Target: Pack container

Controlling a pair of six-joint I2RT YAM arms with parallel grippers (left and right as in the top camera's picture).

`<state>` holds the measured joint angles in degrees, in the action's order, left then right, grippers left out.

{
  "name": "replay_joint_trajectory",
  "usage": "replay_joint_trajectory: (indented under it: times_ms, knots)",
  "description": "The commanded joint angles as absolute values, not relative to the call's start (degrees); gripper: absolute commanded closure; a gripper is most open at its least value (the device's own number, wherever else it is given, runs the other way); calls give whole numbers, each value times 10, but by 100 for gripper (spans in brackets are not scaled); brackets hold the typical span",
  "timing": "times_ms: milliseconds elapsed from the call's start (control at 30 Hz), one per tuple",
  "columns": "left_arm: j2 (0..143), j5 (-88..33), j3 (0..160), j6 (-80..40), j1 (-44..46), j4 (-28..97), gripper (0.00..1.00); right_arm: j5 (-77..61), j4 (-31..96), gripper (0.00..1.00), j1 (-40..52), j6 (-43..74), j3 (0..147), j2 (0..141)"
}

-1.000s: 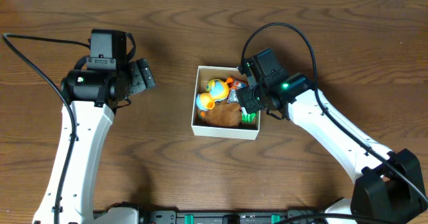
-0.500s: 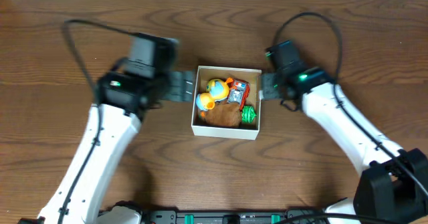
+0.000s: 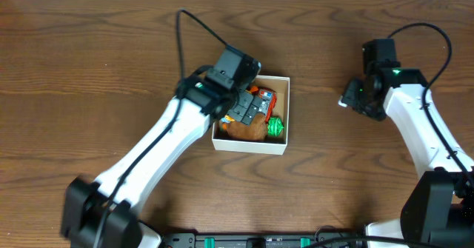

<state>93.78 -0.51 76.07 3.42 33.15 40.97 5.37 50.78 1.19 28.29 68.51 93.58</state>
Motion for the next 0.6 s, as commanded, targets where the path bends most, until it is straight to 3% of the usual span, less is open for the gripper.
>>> replay_joint_trajectory:
  times_ms: [0, 100, 167, 367, 567]
  knots:
    - [972, 7, 767, 45, 331, 393, 15, 51, 517, 42, -3, 290, 686, 921]
    - [991, 7, 767, 44, 324, 371, 47, 51, 521, 43, -8, 277, 686, 921]
    - [996, 7, 767, 42, 317, 358, 58, 51, 522, 43, -8, 269, 686, 921]
    - [999, 7, 767, 32, 293, 334, 78, 51, 521, 43, -8, 267, 686, 921]
    - [1011, 4, 767, 27, 293, 333, 80, 51, 521, 42, -8, 267, 686, 921]
